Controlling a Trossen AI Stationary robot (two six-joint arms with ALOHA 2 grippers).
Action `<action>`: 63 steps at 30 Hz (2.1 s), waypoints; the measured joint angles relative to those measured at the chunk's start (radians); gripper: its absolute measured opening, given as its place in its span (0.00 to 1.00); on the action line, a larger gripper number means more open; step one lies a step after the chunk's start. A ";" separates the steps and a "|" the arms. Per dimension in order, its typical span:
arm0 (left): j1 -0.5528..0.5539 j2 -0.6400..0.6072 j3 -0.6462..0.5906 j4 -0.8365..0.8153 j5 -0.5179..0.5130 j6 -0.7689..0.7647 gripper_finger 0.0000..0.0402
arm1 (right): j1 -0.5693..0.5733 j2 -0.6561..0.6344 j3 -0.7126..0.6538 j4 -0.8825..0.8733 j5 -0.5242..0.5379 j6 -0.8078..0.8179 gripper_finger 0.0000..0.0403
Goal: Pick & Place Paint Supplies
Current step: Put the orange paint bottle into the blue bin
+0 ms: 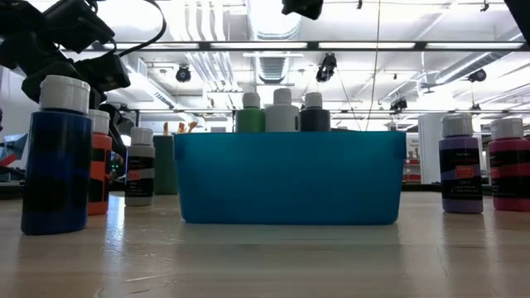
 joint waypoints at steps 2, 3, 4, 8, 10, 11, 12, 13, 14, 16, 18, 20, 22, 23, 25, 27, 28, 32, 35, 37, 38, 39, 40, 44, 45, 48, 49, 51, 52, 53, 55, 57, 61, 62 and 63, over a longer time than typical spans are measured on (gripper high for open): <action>0.000 0.000 0.000 0.000 0.000 0.000 0.58 | 0.000 0.000 0.000 -0.016 0.000 0.002 0.19; 0.000 0.000 0.000 0.000 0.000 0.000 0.58 | 0.000 0.000 0.000 -0.024 0.000 0.002 0.17; 0.000 0.000 0.000 0.000 0.000 0.000 0.58 | 0.000 0.000 0.000 -0.028 0.000 0.001 0.16; 0.000 0.000 0.000 0.000 0.000 0.000 0.58 | 0.000 0.000 -0.001 -0.025 0.000 -0.086 0.11; 0.000 0.000 0.000 0.000 0.000 0.000 0.58 | 0.000 0.000 -0.001 -0.007 0.000 -0.137 0.10; 0.000 0.000 0.000 0.000 0.000 0.000 0.58 | 0.000 0.000 -0.001 0.005 0.000 -0.155 0.09; 0.000 0.000 0.000 0.000 0.000 0.000 0.58 | 0.000 0.000 -0.001 0.020 0.000 -0.164 0.08; 0.000 0.000 0.000 0.000 0.000 0.000 0.58 | 0.000 0.000 -0.001 0.037 0.001 -0.164 0.08; 0.000 0.000 0.000 0.000 0.000 0.000 0.58 | 0.000 0.000 -0.001 0.053 0.001 -0.160 0.07; 0.000 0.000 0.000 0.000 0.000 0.000 0.58 | -0.003 -0.004 -0.001 0.043 0.004 -0.123 0.06; 0.000 0.000 0.000 0.000 0.000 0.000 0.58 | -0.006 -0.008 -0.002 0.015 0.026 -0.116 0.04; 0.000 0.000 0.000 0.000 0.000 0.000 0.58 | -0.008 -0.015 -0.002 -0.044 0.073 -0.092 0.03; 0.000 0.000 0.000 0.000 0.000 0.000 0.58 | -0.008 -0.017 -0.002 -0.122 0.150 -0.064 0.02; 0.000 0.000 0.000 0.000 0.000 0.000 0.58 | -0.007 -0.018 -0.002 -0.170 0.195 -0.050 0.02; 0.000 0.000 0.000 0.000 0.000 0.000 0.58 | -0.001 -0.020 -0.019 -0.177 0.286 -0.009 0.02; 0.000 0.000 0.000 0.000 0.000 0.000 0.58 | 0.004 -0.039 -0.055 -0.183 0.351 0.020 0.02; 0.000 0.000 0.000 0.000 0.000 0.000 0.58 | 0.007 -0.048 -0.070 -0.182 0.363 0.021 0.02; 0.000 0.000 0.000 0.001 0.000 0.000 0.58 | 0.011 -0.132 -0.171 -0.177 0.362 0.043 0.02; 0.000 0.000 0.000 0.000 0.000 0.000 0.58 | -0.005 -0.215 -0.281 -0.170 0.360 0.088 0.05; 0.000 0.000 0.000 0.000 0.000 0.000 0.58 | -0.031 -0.274 -0.364 -0.154 0.352 0.107 0.07; 0.000 0.000 0.000 0.000 0.000 0.000 0.58 | -0.052 -0.305 -0.405 -0.138 0.333 0.112 0.09; 0.000 0.000 0.000 0.001 0.000 0.000 0.58 | -0.077 -0.335 -0.450 -0.106 0.299 0.117 0.10; 0.000 0.000 0.000 0.000 0.000 0.000 0.58 | -0.104 -0.363 -0.493 -0.068 0.257 0.117 0.12; 0.000 0.000 0.000 0.000 0.000 0.000 0.58 | -0.202 -0.433 -0.644 0.075 0.115 0.115 0.18; 0.000 0.000 0.000 0.000 0.000 0.000 0.58 | -0.221 -0.442 -0.669 0.095 0.097 0.118 0.19; 0.000 0.000 0.000 0.000 0.000 0.000 0.58 | -0.247 -0.455 -0.706 0.123 0.066 0.109 0.23; 0.000 0.000 0.000 0.000 0.000 0.000 0.58 | -0.250 -0.455 -0.709 0.125 0.067 0.099 0.24; 0.000 0.000 0.000 0.000 0.000 0.000 0.58 | -0.249 -0.450 -0.713 0.125 0.075 0.081 0.27; 0.000 0.000 0.000 0.000 0.000 0.000 0.58 | -0.249 -0.447 -0.713 0.124 0.077 0.072 0.28; 0.000 0.000 0.000 0.000 0.000 0.000 0.58 | -0.249 -0.447 -0.716 0.123 0.081 0.062 0.29; 0.000 0.000 0.000 0.000 0.000 0.000 0.58 | -0.249 -0.447 -0.730 0.119 0.119 0.066 0.30; 0.000 0.000 0.000 0.000 0.000 0.000 0.58 | -0.250 -0.447 -0.756 0.113 0.162 0.082 0.32; 0.000 0.000 0.000 0.000 0.000 0.000 0.58 | -0.250 -0.447 -0.825 0.105 0.187 0.057 0.37; 0.000 0.000 0.000 0.000 0.000 0.000 0.58 | -0.250 -0.448 -0.841 0.104 0.187 0.047 0.38; 0.000 0.000 0.000 0.000 0.000 0.000 0.58 | -0.250 -0.448 -0.857 0.103 0.187 0.038 0.39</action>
